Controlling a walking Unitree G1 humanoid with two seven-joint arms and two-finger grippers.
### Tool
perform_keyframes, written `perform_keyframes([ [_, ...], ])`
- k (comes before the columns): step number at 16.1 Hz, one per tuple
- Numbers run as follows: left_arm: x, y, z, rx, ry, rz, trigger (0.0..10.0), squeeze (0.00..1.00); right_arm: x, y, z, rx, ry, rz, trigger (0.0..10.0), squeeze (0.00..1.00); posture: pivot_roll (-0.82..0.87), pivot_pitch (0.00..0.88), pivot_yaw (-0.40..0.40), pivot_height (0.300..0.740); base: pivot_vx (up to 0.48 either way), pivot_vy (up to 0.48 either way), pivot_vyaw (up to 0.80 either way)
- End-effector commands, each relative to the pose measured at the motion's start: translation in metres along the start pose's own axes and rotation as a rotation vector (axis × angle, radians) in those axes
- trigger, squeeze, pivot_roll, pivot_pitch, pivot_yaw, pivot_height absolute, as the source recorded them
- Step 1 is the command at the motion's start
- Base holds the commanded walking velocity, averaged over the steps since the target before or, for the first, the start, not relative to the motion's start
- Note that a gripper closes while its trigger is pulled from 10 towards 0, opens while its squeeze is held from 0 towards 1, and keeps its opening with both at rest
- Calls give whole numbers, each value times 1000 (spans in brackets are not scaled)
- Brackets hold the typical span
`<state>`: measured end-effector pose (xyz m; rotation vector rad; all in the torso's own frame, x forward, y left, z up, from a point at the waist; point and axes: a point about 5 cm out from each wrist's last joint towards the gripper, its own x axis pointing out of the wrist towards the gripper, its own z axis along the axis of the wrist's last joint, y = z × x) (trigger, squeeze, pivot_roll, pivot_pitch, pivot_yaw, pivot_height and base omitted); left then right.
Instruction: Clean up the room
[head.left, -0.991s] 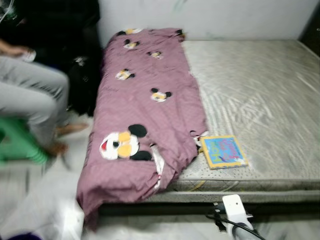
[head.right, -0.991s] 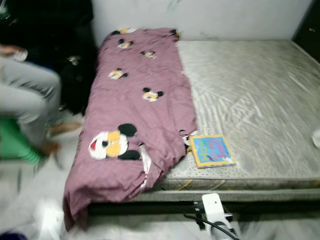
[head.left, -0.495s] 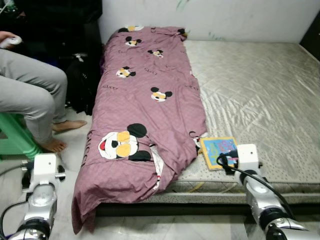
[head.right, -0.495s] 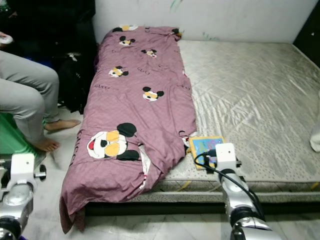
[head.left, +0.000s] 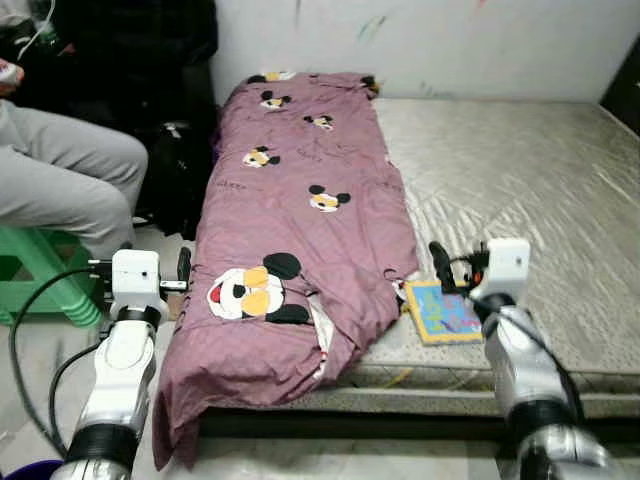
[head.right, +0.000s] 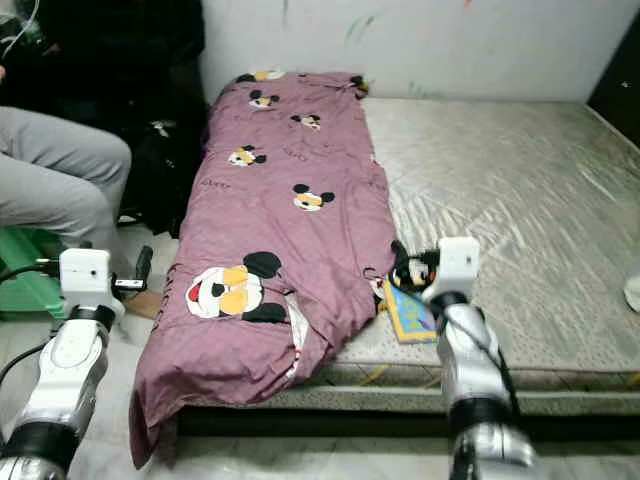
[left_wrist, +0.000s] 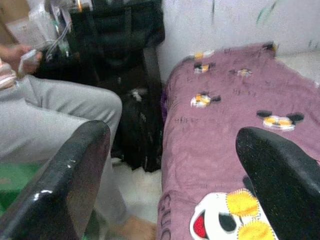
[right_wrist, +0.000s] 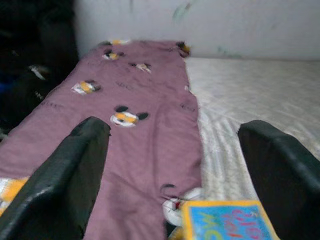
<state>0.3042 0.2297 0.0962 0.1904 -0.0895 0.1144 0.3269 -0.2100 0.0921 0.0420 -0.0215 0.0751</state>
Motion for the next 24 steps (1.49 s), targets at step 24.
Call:
perform_keyframes([
  [24,-61,-72,72,-230,-46,-201,10000,0,-46,66,60,-4,-84,121,10000,0,-111,128,-46,740,0,0,0],
])
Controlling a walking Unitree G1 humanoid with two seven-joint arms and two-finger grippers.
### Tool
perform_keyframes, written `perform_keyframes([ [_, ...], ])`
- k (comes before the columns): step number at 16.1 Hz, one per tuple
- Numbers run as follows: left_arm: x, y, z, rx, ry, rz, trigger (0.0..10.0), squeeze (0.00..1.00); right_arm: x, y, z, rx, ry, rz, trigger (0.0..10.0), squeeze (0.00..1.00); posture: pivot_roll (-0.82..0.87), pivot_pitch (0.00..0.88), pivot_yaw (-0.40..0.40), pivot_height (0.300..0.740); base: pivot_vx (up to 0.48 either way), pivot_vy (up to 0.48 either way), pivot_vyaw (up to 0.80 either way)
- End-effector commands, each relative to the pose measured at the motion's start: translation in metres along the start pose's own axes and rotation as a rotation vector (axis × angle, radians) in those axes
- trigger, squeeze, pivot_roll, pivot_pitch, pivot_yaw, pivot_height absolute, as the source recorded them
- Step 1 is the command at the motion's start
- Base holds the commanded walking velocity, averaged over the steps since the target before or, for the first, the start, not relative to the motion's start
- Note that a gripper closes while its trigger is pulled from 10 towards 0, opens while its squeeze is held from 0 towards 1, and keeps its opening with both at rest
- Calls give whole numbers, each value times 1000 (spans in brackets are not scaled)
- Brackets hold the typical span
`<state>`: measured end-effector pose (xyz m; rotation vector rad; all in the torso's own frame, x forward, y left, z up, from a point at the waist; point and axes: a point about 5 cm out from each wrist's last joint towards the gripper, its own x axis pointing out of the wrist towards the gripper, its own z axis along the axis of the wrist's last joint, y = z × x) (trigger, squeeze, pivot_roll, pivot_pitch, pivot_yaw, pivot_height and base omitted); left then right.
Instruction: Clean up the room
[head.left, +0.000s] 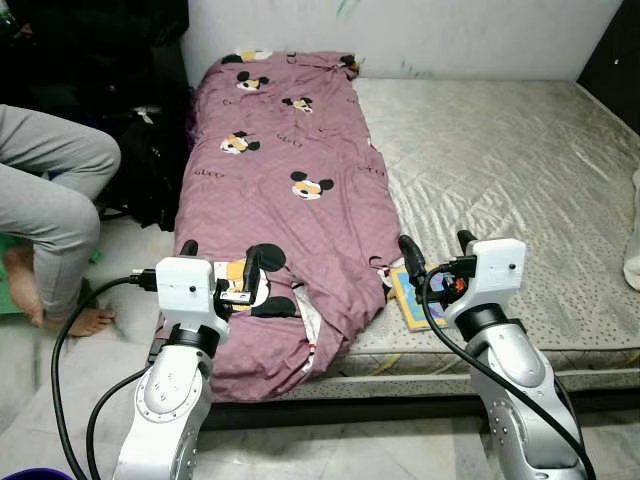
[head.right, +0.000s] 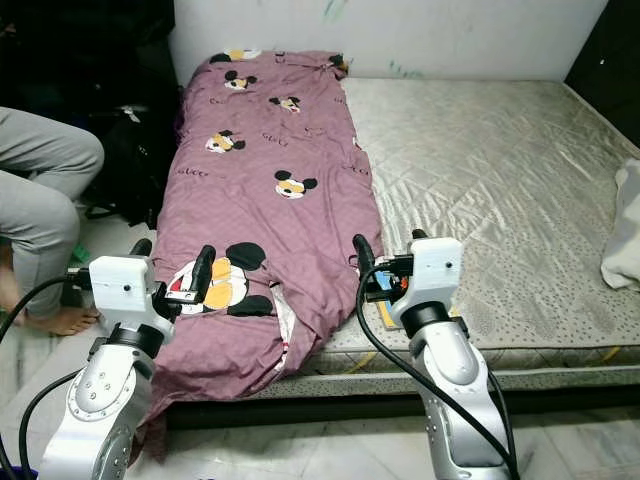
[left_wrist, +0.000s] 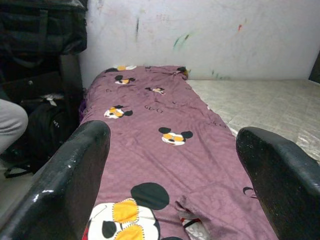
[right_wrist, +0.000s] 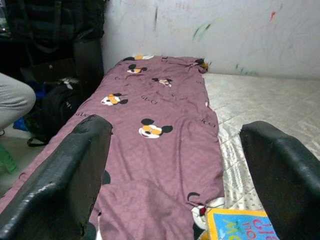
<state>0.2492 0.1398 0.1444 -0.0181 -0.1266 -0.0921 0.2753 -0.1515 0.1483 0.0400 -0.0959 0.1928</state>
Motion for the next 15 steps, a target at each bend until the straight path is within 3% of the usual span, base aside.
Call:
perform_keyframes([
  [1,-2,-1,3,-14,1,-11,10000,0,1,2,6,-2,-12,3,10000,0,-111,134,-47,740,0,0,0],
  [11,-1,-5,7,-36,7,-52,10000,0,5,-1,6,-15,-1,-4,10000,0,-103,149,-47,740,232,0,0],
  [15,0,0,7,19,17,-6,10000,0,5,-3,5,-26,-2,-3,10000,0,-98,139,-39,740,63,0,0],
])
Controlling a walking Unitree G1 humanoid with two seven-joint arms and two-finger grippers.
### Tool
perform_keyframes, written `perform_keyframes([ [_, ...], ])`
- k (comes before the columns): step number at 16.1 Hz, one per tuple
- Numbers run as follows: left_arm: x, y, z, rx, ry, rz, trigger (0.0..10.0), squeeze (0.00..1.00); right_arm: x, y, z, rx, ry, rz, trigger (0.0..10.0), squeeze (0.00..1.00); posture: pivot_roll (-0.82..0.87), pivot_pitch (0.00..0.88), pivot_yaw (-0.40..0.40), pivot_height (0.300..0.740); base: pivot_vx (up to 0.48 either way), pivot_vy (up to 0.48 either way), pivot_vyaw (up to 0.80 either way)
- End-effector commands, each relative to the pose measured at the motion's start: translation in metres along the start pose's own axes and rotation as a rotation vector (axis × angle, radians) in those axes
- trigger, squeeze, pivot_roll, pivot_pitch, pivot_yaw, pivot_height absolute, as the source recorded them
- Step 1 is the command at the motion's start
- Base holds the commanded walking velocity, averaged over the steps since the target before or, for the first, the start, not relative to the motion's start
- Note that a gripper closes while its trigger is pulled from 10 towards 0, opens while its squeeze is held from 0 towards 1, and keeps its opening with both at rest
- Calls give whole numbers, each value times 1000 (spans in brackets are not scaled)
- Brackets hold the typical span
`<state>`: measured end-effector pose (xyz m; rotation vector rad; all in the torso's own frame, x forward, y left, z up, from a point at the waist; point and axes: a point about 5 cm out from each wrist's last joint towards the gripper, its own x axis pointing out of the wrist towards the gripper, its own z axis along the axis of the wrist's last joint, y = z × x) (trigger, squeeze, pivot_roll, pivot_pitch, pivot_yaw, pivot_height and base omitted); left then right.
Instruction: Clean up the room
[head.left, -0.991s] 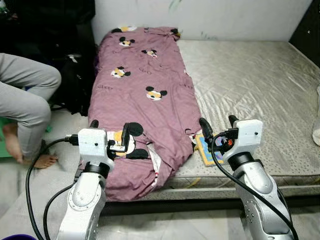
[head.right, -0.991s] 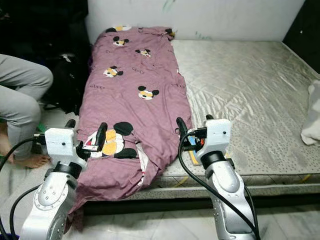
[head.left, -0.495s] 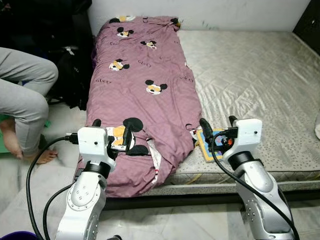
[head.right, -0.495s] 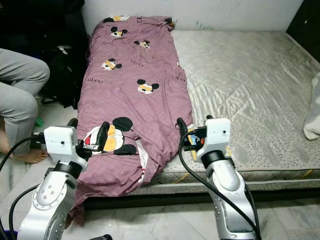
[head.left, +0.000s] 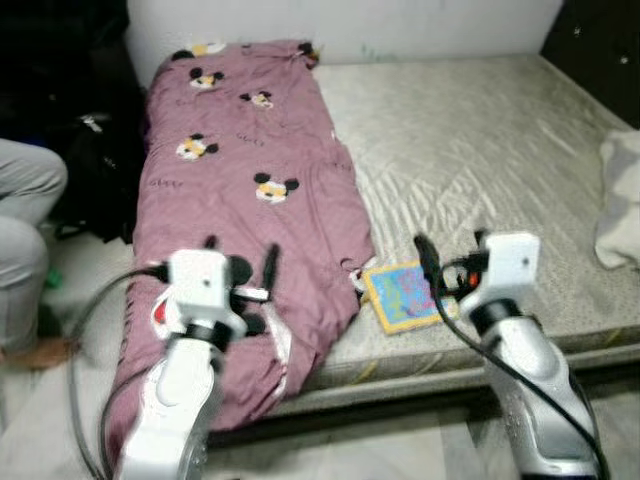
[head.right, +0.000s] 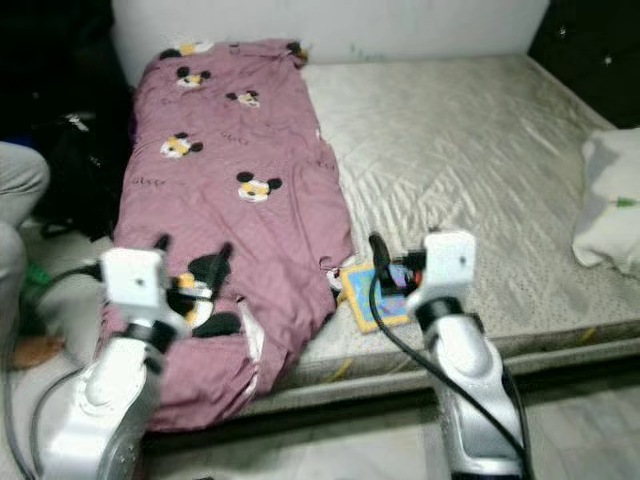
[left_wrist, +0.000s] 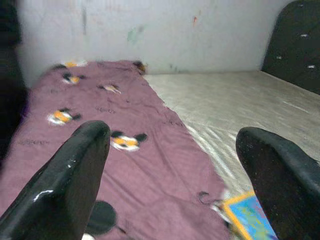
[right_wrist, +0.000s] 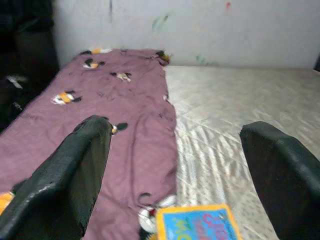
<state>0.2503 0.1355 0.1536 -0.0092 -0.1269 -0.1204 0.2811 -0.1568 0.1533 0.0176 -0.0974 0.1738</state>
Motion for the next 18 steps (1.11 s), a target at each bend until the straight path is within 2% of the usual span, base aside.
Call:
perform_keyframes([
  [1,-2,5,-3,17,17,33,10000,0,-1,2,0,-6,0,12,10000,0,-96,138,-38,740,0,0,0],
  [7,4,-1,-1,15,20,12,10000,0,2,1,0,-8,-11,2,10000,0,-95,132,-31,740,0,0,0],
  [18,6,-3,0,-16,18,3,10000,0,4,2,-1,-42,-16,14,10000,0,-101,131,-36,740,0,-433,0],
])
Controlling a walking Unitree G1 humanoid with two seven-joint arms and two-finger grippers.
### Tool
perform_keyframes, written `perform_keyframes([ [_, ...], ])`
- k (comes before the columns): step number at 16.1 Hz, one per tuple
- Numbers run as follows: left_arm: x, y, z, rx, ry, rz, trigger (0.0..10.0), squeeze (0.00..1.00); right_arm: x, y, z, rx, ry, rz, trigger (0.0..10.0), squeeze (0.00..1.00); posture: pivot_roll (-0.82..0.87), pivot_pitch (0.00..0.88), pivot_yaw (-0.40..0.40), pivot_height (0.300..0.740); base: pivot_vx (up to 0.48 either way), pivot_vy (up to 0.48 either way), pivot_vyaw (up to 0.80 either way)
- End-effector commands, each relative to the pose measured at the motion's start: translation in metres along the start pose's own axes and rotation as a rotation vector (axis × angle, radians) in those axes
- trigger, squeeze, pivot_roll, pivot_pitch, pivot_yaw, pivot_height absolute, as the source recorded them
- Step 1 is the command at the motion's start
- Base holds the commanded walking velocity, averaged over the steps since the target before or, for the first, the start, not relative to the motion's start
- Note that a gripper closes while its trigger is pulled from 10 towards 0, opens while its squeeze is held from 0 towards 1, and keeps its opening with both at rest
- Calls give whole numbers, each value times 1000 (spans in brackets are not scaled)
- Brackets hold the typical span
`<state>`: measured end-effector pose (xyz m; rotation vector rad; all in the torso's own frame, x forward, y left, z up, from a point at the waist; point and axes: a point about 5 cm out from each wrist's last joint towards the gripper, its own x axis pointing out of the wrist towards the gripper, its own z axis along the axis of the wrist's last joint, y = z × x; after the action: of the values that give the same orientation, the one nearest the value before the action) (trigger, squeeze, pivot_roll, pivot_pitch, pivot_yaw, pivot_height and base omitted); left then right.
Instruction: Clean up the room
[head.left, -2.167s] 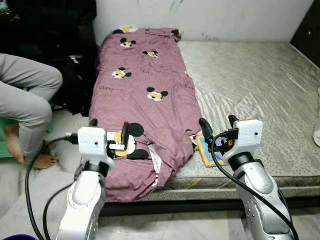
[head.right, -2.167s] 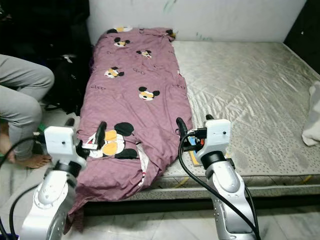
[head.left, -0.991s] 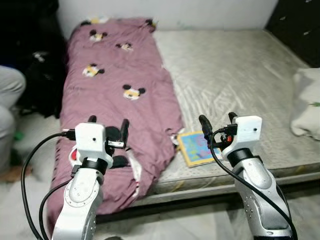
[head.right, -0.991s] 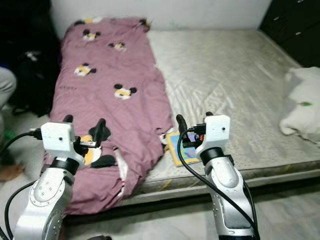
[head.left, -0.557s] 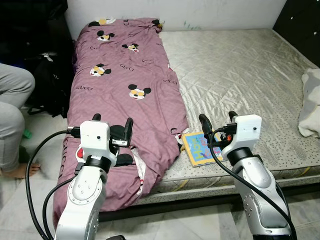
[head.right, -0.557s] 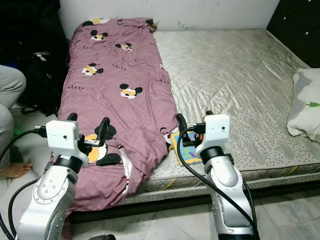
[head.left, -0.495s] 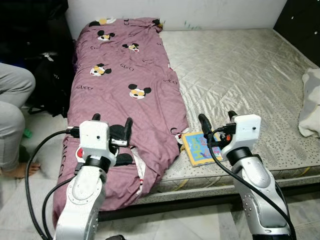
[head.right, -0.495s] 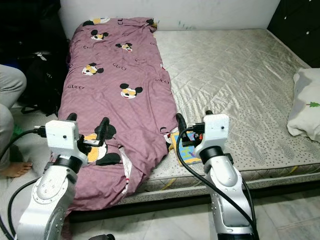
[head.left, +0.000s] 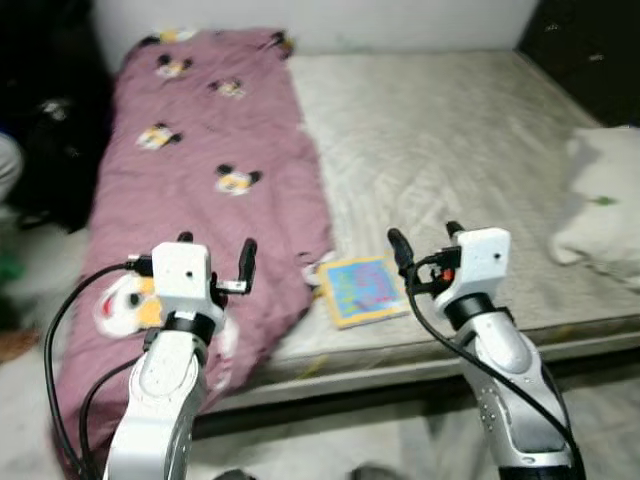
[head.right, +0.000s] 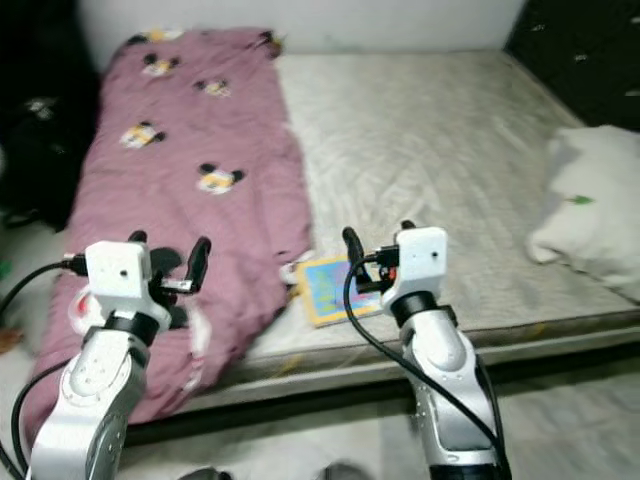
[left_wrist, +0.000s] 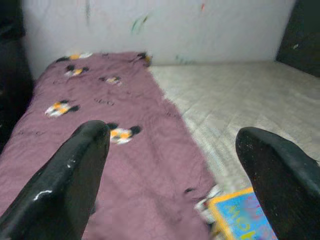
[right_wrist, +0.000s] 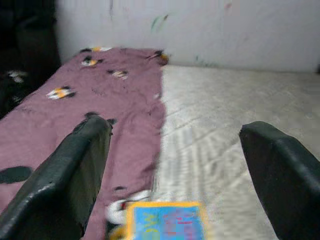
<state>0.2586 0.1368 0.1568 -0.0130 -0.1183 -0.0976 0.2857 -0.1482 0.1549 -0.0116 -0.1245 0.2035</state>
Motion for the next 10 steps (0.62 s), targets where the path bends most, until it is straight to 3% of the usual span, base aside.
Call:
perform_keyframes([
  [1,-2,-5,-2,-11,9,-22,10000,0,-2,-5,-2,-17,9,-15,10000,0,-101,131,-36,740,0,-450,0],
  [8,0,-6,-2,-17,6,-22,10000,0,-1,-6,-2,-37,7,-13,10000,0,-102,129,-39,740,0,-449,0],
  [10,1,-7,-1,-15,1,-25,10000,0,-1,-6,-2,-46,2,-8,10000,0,-102,127,-40,740,0,-450,784],
])
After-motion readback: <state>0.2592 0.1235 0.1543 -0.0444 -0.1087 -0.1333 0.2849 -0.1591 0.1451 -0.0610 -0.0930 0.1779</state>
